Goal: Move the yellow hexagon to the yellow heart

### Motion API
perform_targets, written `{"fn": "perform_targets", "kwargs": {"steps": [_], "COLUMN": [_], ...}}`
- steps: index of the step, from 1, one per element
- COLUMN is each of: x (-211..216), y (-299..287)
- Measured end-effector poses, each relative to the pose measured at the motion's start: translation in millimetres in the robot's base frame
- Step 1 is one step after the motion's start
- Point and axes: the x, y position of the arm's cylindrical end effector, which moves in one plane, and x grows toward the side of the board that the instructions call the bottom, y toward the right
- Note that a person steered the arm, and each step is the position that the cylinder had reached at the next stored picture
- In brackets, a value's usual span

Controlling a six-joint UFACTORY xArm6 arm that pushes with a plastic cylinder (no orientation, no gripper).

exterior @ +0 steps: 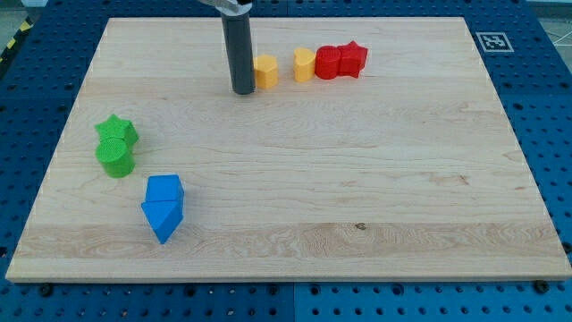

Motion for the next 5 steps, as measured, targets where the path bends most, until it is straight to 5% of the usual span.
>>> {"fn": "perform_targets", "kwargs": {"steps": [3,5], "x": [-20,-29], "y": [26,-22]}}
